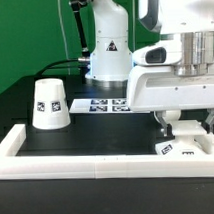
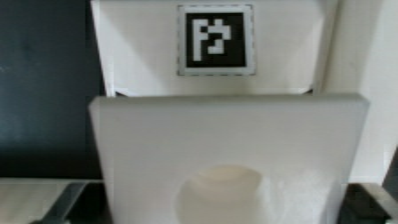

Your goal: Assemble lamp

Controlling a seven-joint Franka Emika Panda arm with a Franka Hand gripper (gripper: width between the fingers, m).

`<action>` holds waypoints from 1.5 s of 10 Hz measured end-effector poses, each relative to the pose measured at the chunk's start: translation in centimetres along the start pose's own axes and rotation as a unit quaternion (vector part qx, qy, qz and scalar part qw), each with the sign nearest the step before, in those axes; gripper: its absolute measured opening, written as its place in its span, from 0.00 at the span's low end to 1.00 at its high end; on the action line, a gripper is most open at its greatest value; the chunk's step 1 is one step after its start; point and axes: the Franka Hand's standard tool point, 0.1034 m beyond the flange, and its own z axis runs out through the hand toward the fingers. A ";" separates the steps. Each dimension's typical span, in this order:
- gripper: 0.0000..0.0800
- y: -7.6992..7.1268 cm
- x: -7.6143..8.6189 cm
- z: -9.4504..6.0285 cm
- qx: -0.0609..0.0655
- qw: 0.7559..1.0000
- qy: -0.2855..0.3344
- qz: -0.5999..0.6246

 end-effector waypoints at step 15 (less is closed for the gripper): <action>0.87 -0.7 -10.8 -4.1 -0.003 0.999 -0.034 0.029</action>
Offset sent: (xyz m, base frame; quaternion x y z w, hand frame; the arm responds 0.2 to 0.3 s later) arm 0.0000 0.0000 0.0000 0.0000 0.0000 0.0000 1.0000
